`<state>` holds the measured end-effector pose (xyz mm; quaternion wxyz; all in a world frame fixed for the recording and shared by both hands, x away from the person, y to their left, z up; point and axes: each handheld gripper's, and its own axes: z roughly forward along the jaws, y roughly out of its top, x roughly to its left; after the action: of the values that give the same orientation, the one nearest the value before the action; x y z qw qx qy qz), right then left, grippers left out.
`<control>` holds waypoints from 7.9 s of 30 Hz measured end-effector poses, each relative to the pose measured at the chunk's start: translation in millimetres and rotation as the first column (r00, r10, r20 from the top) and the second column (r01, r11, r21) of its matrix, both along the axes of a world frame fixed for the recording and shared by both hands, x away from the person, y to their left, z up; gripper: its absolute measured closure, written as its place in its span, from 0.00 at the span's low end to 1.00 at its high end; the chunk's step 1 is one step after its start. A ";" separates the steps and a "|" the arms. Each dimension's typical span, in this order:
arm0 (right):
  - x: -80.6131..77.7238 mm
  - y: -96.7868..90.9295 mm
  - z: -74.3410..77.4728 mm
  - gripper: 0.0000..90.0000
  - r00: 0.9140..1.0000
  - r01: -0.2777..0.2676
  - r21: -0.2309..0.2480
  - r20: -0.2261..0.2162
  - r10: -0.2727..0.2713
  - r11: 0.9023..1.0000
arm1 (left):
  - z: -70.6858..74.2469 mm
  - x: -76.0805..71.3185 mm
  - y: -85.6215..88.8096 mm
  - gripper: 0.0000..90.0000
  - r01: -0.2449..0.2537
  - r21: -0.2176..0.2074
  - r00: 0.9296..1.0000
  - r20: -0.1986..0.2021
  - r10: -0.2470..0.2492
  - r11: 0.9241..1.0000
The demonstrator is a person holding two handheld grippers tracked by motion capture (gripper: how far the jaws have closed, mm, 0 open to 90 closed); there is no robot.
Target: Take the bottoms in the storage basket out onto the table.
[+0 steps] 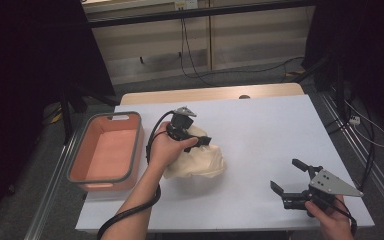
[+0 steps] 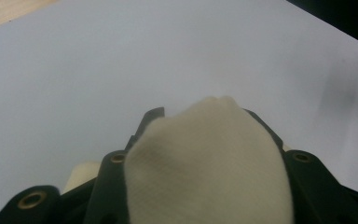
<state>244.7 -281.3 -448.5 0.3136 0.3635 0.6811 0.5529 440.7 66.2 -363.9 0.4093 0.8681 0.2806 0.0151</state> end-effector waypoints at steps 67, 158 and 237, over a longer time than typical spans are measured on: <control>0.1 1.6 -0.2 0.03 1.000 -0.015 -0.008 -0.002 0.015 1.000 | -31.6 2.6 -1.0 0.52 0.014 0.022 0.999 -0.039 -0.013 1.000; -6.5 -5.6 0.7 0.03 1.000 0.012 -0.012 -0.002 -0.012 1.000 | -3.4 -43.4 45.9 0.13 0.063 -0.055 0.991 0.119 -0.056 0.997; -7.7 -5.1 0.0 0.03 1.000 0.008 -0.012 -0.008 -0.009 1.000 | -30.2 -93.9 170.3 0.09 -0.062 -0.287 0.968 0.216 0.127 0.956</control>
<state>237.0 -286.4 -448.5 0.3152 0.3668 0.6841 0.5460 346.8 236.5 -394.1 0.5557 0.7798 0.2717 0.0966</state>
